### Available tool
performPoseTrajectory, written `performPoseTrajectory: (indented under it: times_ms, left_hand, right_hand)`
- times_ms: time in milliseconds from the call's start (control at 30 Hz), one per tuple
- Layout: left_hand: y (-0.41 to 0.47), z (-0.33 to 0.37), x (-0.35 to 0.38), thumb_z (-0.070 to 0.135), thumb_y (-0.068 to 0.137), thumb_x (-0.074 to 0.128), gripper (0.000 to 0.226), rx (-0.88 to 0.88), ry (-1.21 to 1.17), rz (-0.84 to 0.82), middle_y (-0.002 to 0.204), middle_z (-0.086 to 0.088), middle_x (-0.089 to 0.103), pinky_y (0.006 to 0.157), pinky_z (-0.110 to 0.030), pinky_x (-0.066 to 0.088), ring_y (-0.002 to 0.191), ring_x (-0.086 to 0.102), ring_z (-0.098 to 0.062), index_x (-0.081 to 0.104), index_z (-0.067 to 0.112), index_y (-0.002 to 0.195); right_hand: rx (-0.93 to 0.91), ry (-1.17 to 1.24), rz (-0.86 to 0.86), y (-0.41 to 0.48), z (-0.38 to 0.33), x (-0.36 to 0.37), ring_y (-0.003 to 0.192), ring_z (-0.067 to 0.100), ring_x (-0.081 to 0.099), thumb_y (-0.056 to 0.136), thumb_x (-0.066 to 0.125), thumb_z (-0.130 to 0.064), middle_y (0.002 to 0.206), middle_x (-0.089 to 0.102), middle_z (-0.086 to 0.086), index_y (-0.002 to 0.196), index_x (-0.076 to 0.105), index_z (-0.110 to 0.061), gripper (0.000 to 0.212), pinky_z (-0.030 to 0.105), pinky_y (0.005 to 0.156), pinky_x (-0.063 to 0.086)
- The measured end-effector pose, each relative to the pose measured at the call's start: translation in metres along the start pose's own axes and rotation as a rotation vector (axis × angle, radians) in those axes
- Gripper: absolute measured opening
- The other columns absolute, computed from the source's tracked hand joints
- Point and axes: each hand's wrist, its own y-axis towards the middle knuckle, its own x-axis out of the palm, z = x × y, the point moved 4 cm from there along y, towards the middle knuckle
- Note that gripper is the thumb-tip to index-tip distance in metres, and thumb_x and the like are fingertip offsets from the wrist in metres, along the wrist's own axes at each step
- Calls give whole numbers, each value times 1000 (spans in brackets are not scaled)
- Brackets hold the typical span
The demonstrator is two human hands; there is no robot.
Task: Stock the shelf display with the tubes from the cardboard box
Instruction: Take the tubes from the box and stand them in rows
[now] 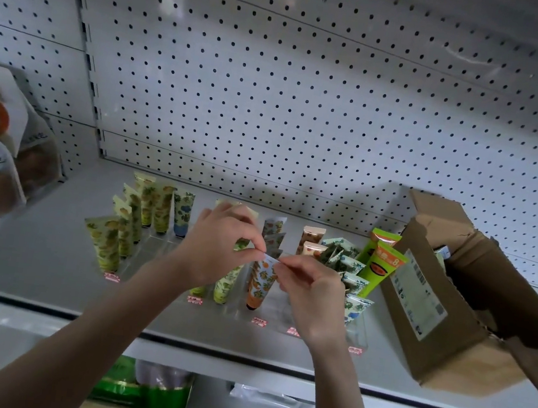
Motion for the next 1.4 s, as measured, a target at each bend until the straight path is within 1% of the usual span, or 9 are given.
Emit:
performPoseTrajectory:
  times_ms: [100,300,733,833,967,1100,1233,1300,1400]
  left_hand:
    - [-2,0,3,40,85,60,12,-1,41,-26,98,16,50,83,-27,21,97,30,-3,68,32,81]
    - [0,4,4,34,86,61,9,-1,50,-61,99,16,49,78,-24,16,98,30,-2,68,31,82]
    - [-1,0,0,30,84,64,7,-48,-5,-28,97,16,53,97,-40,32,106,40,-10,70,30,82]
    - [0,1,0,34,84,62,10,-41,6,-27,95,15,54,96,-44,34,105,43,-12,71,29,82]
    - [-1,3,0,56,73,43,35,-26,-19,-33,90,16,56,92,-47,39,99,50,-13,69,33,79]
    - [0,8,0,53,74,46,31,-29,-76,-10,87,18,58,91,-47,41,95,53,-12,68,33,78]
    - [5,18,-3,25,82,65,7,20,-199,59,83,14,63,84,-31,46,86,58,-5,71,22,83]
    - [8,25,-4,14,83,66,7,19,-249,80,84,11,64,78,-16,44,85,58,-3,71,17,87]
    - [13,38,1,12,84,66,10,38,-290,79,86,10,64,75,-7,41,86,57,0,71,13,92]
  right_hand:
    - [-3,-39,-5,-1,1,2,64,2,61,82,68,-6,71,66,-15,83,75,-10,7,22,69,52]
    - [11,-93,-22,-2,0,9,62,-2,59,82,68,-10,66,63,-17,84,76,-13,9,10,64,44]
    - [26,-115,-24,-1,-1,4,66,-6,59,81,67,-6,70,63,-15,85,75,-12,11,6,64,43]
    - [26,-120,-17,-2,-2,1,65,-3,60,80,66,-7,70,65,-13,83,75,-14,11,7,63,44]
    - [43,-78,-15,-2,-3,-3,67,-2,60,82,64,-8,70,65,-13,82,74,-15,12,8,62,44]
    - [10,-35,34,-1,-11,-14,69,3,62,82,64,-6,67,65,-15,79,73,-17,14,17,64,48]
    - [-33,57,102,4,-19,-33,69,2,64,82,67,-6,75,69,-10,84,72,-15,10,22,71,53]
    - [-32,98,133,8,-20,-46,71,4,66,83,68,-8,80,71,-6,89,71,-15,10,28,75,55]
    - [-39,128,188,15,-18,-71,77,14,69,83,69,-11,82,71,0,91,69,-18,10,38,80,56]
